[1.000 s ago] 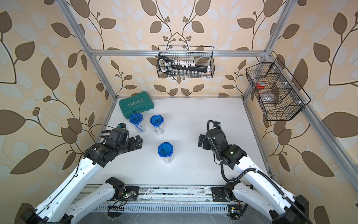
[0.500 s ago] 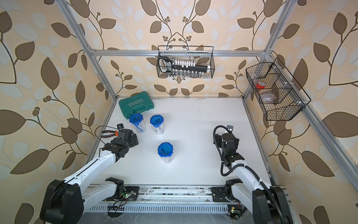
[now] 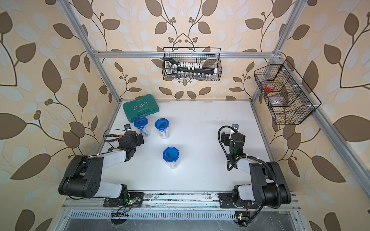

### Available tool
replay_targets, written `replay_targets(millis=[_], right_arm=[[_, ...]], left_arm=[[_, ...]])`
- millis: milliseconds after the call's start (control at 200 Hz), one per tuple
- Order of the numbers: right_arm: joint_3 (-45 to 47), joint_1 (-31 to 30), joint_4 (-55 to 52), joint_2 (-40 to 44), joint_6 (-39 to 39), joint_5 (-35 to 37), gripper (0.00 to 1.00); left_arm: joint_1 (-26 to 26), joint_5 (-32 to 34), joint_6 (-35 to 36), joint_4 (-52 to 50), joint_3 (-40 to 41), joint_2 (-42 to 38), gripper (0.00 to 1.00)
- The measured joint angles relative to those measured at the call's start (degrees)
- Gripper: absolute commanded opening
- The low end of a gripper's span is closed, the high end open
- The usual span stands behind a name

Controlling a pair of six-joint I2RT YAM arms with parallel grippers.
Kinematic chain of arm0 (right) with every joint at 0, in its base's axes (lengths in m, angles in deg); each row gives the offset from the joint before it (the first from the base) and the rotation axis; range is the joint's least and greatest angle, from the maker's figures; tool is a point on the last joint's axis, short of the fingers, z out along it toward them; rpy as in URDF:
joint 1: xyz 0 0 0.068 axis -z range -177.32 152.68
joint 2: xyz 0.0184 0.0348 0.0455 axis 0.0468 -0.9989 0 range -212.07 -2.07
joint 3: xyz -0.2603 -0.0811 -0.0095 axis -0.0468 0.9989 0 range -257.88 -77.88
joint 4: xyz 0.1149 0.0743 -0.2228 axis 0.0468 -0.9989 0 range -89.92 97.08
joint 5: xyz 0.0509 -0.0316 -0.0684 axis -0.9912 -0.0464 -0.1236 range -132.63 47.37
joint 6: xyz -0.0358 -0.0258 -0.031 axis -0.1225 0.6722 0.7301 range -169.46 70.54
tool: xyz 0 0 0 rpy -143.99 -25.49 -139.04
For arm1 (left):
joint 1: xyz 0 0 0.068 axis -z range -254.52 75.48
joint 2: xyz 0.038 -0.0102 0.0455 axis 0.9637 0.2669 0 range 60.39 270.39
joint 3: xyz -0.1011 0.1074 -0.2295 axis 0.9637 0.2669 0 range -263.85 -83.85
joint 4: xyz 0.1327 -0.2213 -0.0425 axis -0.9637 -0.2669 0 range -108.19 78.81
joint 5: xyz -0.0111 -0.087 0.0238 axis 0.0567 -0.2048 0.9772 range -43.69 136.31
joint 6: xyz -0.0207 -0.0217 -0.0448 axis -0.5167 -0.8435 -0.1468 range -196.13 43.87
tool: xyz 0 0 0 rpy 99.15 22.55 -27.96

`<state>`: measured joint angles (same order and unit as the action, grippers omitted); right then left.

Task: Pack away toiletry kits
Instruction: Reset both arms

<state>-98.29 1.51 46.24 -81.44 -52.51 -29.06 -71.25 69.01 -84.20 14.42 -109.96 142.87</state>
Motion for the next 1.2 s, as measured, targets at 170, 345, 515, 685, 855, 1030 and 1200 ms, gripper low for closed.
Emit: replay_targets(millis=[170,345,515,685,855,1030,1200], right_arm=[[0.72,0.94,7.87,-3.3,-0.52,-3.58,1.0],[3.45,0.98,13.31,-6.16,-0.52,-5.29,1.0],[3.48,0.98,16.06,-6.54,-0.52,-5.92,1.0],[3.48,0.98,16.98,-6.54,-0.52,-6.12,1.0],[3.48,0.98,17.46,-6.54,-0.52,-6.12,1.0],[7.19,0.46,22.71,-5.79,-0.26,-6.08,1.0],[16.85,-5.57,35.67,-9.03,2.43,-2.29,1.0]], left_arm=[[-1.01,-5.01,2.21,10.27,3.74,2.08,0.99],[-1.01,-7.8,3.37,13.7,5.31,3.32,0.99],[-0.98,-8.35,3.61,15.3,5.31,3.3,0.99],[-0.98,-8.41,3.69,15.82,5.31,3.3,0.99],[-0.96,-8.7,3.72,15.91,5.31,3.32,0.99],[-0.96,-8.74,3.72,16.04,5.31,3.32,0.99],[-0.96,-8.76,3.72,16.13,5.31,3.32,0.99]])
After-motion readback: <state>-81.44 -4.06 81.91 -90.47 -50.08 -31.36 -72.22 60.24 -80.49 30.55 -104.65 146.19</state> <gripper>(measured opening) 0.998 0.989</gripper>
